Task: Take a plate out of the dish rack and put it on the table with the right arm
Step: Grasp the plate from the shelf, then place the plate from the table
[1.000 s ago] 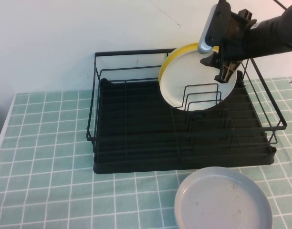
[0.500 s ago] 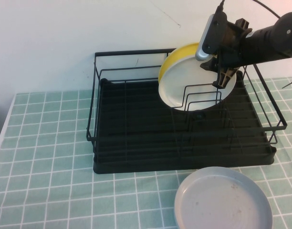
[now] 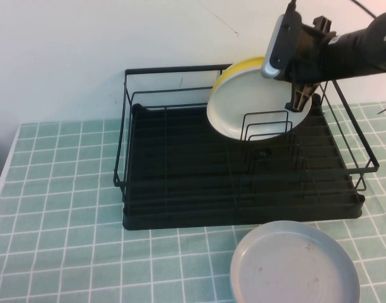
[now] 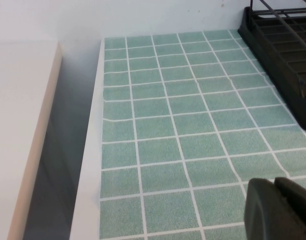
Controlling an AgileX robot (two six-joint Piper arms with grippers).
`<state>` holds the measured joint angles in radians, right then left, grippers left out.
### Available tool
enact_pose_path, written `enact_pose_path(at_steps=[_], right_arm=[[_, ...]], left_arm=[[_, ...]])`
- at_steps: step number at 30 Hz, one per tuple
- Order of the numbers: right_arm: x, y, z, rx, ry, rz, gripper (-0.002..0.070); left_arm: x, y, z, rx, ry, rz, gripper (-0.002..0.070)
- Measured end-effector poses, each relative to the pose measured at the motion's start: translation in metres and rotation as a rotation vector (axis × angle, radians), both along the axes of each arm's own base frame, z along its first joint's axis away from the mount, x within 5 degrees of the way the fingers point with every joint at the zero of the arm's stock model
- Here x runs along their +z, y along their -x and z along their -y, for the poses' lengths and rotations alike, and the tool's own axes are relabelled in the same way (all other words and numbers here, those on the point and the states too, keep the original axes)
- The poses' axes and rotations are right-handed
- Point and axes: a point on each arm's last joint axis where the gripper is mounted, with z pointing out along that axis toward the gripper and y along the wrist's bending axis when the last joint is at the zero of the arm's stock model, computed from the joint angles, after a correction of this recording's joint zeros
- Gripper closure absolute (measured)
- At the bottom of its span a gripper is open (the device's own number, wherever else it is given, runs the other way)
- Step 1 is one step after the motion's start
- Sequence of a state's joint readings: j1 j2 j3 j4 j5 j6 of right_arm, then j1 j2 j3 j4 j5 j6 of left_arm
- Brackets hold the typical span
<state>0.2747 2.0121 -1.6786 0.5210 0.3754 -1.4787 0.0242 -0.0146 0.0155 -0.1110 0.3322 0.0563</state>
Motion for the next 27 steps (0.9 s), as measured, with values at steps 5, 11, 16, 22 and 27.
enact_pose_path(at_steps=[5, 11, 16, 22, 27], right_arm=[[0.052, 0.022, 0.005, 0.017, -0.027, 0.079, 0.0577], [0.127, 0.068, 0.014, -0.016, -0.175, 0.124, 0.0593], [0.182, 0.125, 0.026, -0.075, -0.362, 0.055, 0.0593], [0.194, 0.188, 0.051, -0.324, -0.386, -0.320, 0.0593], [0.161, 0.205, 0.061, -0.458, -0.315, -0.589, 0.0593]], left_arm=[[0.000, 0.000, 0.000, 0.000, 0.000, 0.000, 0.0679], [0.000, 0.000, 0.000, 0.000, 0.000, 0.000, 0.0678], [0.000, 0.000, 0.000, 0.000, 0.000, 0.000, 0.0678], [0.000, 0.000, 0.000, -0.001, -0.002, 0.000, 0.0678], [0.000, 0.000, 0.000, -0.001, -0.002, 0.000, 0.0678]])
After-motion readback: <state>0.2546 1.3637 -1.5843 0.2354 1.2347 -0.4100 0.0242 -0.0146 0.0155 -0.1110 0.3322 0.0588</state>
